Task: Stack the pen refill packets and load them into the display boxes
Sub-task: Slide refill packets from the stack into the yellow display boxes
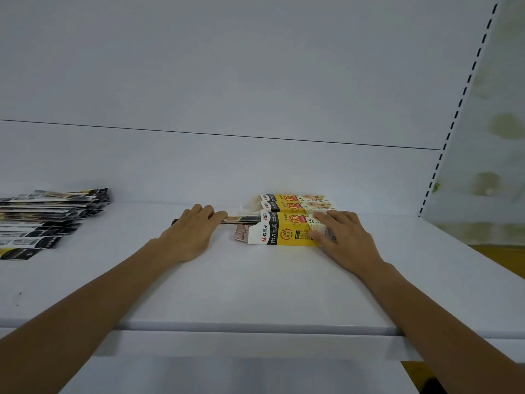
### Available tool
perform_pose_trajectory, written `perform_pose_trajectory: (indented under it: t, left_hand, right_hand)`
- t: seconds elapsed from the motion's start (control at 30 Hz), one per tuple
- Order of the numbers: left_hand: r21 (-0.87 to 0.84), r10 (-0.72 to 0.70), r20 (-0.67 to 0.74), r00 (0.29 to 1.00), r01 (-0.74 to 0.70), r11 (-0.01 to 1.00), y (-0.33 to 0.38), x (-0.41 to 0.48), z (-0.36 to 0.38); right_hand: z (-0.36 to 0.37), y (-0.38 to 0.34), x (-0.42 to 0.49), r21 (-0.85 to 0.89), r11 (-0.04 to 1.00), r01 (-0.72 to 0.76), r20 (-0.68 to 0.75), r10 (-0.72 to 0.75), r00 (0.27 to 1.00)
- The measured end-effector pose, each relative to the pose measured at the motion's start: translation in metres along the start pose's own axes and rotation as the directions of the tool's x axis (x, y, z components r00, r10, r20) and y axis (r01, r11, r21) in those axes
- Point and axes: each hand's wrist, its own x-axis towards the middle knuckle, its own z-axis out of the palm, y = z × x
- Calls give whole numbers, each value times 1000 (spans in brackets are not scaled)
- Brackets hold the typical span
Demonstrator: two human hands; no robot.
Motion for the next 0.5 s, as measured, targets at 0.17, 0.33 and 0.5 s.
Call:
perform_pose_trajectory:
  t: [0.17,0.33,0.5]
  left_hand:
    - [-89,25,-26,999,-27,996,-4,-5,-3]
    - [-150,8,5,1000,-7,989,-24,-14,-1]
    - [-149,23,66,998,-13,989,-23,-15,2]
  right_hand:
    - [1,1,0,-2,1000,4,-6,-4,1000]
    - [1,1,2,-1,1000,2,-8,-2,1000]
    - [1,0,1,0,1000,4,-5,-4,1000]
